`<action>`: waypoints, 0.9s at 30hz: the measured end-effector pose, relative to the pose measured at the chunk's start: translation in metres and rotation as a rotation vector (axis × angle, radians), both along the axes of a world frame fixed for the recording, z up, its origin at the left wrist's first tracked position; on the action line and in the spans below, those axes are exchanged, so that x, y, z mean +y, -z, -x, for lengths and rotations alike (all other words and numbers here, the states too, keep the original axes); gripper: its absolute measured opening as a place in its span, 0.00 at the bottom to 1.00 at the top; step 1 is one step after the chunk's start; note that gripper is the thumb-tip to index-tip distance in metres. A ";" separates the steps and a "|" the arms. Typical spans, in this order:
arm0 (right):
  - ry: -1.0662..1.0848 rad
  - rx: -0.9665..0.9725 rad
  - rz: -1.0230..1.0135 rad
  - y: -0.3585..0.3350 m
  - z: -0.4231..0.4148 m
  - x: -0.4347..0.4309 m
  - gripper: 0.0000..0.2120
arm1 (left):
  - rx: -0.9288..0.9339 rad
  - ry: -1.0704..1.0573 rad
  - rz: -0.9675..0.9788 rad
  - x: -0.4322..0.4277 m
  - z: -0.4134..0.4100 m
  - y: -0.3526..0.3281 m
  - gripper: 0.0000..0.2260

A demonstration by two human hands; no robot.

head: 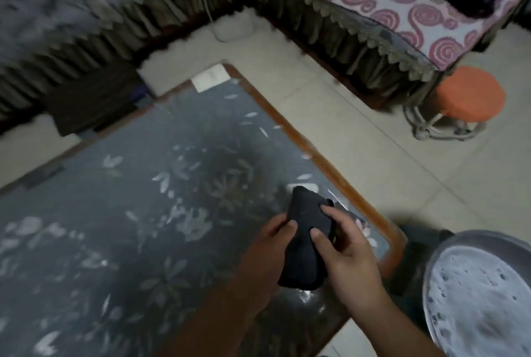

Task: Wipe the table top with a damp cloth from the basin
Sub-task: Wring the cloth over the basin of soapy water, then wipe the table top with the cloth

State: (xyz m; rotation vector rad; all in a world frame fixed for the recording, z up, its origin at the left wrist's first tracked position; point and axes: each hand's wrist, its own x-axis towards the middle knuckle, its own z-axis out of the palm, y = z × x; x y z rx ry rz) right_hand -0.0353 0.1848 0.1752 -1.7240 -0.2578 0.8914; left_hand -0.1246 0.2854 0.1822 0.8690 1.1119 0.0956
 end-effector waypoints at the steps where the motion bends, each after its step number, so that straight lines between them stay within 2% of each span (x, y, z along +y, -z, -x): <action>1: -0.039 0.013 -0.012 -0.001 0.008 0.020 0.16 | 0.010 -0.055 0.009 0.016 0.011 0.000 0.10; 3: -0.126 0.023 -0.026 0.000 0.022 0.059 0.16 | 0.009 -0.132 0.046 0.045 0.030 0.002 0.06; 9: -0.401 -0.168 0.084 0.021 0.032 0.154 0.19 | -0.138 -0.379 0.252 0.117 0.049 0.017 0.17; 11: -0.433 -0.224 0.103 0.028 0.019 0.185 0.19 | -0.112 -0.388 0.150 0.144 0.050 0.023 0.17; 14: -0.509 -0.315 0.084 0.041 -0.010 0.245 0.19 | 0.174 -0.352 -0.368 0.188 0.064 0.049 0.07; 16: -0.609 -0.461 0.137 0.054 -0.029 0.283 0.21 | 0.464 -0.181 -0.718 0.214 0.084 0.070 0.14; 18: -0.777 -0.807 0.359 0.071 -0.040 0.310 0.24 | 0.796 0.040 -0.930 0.233 0.104 0.090 0.23; 19: -0.840 -0.965 0.440 0.080 -0.042 0.318 0.26 | 0.937 0.149 -0.953 0.239 0.112 0.096 0.27; 21: -0.943 -1.096 0.485 0.095 -0.034 0.326 0.30 | 1.108 0.277 -0.878 0.246 0.123 0.109 0.33; 24: -1.006 -1.217 0.447 0.116 -0.006 0.319 0.35 | 1.105 0.317 -0.769 0.248 0.130 0.119 0.38; 27: -1.128 -1.279 0.264 0.120 -0.019 0.334 0.29 | 1.017 0.331 -0.696 0.250 0.136 0.120 0.38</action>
